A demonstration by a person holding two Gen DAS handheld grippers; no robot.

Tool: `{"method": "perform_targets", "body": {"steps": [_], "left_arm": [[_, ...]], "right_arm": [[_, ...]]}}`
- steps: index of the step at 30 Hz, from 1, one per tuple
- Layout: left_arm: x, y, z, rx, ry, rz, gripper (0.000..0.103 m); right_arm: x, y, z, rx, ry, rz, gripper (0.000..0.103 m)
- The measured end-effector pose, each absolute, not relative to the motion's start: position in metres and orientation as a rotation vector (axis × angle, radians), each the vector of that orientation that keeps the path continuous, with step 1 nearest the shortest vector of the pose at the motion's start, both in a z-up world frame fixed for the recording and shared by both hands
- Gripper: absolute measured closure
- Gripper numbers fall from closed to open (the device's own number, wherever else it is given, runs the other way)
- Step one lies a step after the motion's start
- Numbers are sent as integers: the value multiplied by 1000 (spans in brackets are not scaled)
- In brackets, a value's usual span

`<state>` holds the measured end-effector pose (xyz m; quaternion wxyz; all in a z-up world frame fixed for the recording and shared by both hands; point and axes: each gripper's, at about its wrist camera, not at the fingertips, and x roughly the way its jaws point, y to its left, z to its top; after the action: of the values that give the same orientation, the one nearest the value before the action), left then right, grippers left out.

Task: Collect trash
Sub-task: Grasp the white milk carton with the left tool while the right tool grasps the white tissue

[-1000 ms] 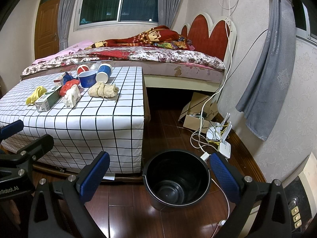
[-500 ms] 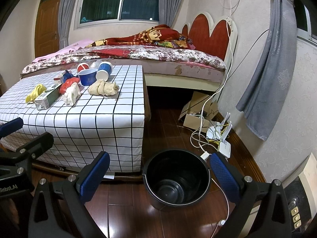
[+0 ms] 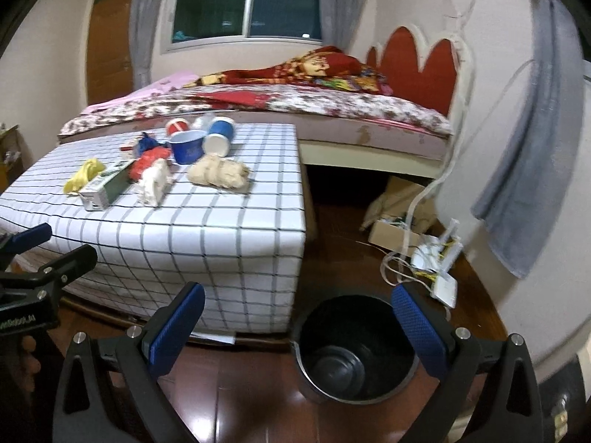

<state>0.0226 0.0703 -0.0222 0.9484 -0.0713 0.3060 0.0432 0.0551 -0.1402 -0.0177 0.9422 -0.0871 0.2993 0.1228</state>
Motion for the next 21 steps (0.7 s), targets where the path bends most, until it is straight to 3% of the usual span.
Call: {"method": "perform_targets", "body": {"steps": [8,13,21], "left_arm": [[36,127,-20,-165,576,218,1],[57,160,-24,-141,607,295,1],[73,196,-36,-174,612,316,1]], "right_arm": [[102,-85,-20,-154,643,386,3],[125,-40,-33,-151,687,477,26],[152,25,-49,-208,703,585,38]]}}
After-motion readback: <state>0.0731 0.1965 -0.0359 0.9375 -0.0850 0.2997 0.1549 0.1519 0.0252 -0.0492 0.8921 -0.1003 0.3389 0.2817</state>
